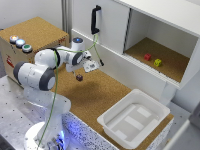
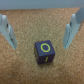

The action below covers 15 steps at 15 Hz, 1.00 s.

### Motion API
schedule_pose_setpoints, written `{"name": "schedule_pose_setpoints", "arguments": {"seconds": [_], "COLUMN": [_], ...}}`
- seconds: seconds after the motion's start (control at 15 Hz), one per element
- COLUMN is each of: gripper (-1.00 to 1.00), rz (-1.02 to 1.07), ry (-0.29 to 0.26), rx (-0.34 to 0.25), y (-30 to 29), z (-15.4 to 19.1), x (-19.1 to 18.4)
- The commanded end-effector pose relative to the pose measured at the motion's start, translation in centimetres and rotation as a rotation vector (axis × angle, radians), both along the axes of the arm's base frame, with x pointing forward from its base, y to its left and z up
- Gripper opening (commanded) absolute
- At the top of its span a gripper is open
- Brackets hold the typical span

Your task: Lift the purple block

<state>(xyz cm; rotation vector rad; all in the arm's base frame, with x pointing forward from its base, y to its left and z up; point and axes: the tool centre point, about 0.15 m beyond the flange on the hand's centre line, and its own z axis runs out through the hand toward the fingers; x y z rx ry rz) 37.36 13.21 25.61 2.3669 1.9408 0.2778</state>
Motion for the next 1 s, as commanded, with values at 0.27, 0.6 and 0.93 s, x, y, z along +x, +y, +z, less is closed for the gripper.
{"name": "schedule_pose_setpoints", "arguments": {"seconds": [0.27,0.6,0.93], "gripper": [1.00,1.00,1.00], "rz": [0.260,0.315,0.353], "ry": [-0.007,-0.010,0.019], "rx": [-0.035,-0.015,-0.051], "y": [-1.5,-0.4,0.9], "z": [-4.6,-3.8,-4.2], "x": [4.0,3.2,2.1]}}
